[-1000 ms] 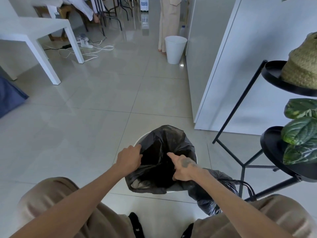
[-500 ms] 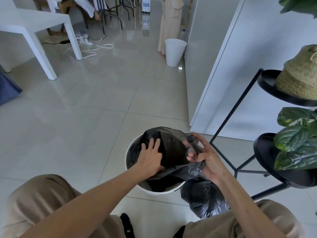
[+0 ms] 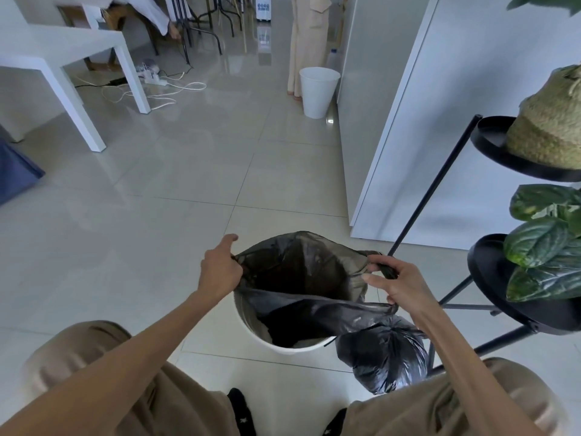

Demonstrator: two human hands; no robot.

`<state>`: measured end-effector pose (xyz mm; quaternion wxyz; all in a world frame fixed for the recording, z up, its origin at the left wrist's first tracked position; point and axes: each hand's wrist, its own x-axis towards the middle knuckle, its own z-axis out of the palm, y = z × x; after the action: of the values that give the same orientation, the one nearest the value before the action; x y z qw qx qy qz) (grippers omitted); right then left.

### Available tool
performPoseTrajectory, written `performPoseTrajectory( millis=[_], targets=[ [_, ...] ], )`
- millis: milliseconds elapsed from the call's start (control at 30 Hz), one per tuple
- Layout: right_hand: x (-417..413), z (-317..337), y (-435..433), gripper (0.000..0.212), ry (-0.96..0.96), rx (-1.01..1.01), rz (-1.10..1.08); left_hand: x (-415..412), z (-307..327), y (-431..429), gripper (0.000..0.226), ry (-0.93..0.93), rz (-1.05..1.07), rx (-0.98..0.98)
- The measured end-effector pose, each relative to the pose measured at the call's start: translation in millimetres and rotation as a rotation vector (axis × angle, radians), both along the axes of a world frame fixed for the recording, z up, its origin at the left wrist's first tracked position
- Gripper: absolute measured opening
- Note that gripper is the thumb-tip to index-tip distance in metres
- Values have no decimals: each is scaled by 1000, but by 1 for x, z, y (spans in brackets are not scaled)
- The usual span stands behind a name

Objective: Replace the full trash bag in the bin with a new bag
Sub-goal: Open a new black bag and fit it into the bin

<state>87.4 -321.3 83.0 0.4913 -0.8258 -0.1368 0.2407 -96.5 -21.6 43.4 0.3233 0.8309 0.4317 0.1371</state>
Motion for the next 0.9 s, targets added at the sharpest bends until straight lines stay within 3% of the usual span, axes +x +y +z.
performPoseTrajectory(
  millis=[100, 233, 400, 433, 567, 633, 700, 800, 900],
  targets=[
    [0, 7, 12, 79, -308, -454, 94, -10, -7, 10, 62, 8, 83, -51],
    [-6, 18, 31, 108, -425, -709, 240, -16, -7, 4, 66, 110, 37, -126],
    [-19, 16, 45, 112, -480, -775, 361, -2, 19, -30, 48, -122, -342, 434],
    [-22, 16, 46, 112, -479, -778, 371, 9, 25, -38, 45, -33, -481, 482],
    [-33, 14, 47, 109, -481, -796, 413, 51, 25, -60, 40, 637, -908, 670],
    [-35, 12, 46, 107, -497, -812, 420, 63, 11, -48, 34, 824, -916, 764],
    [-35, 11, 45, 103, -536, -831, 412, 69, 5, -31, 46, 904, -867, 836],
    [-30, 10, 44, 93, -565, -843, 387, 70, 9, -16, 63, 802, -799, 833],
    [-28, 6, 46, 80, -556, -870, 379, 64, 18, -6, 65, 528, -557, 603]
  ],
)
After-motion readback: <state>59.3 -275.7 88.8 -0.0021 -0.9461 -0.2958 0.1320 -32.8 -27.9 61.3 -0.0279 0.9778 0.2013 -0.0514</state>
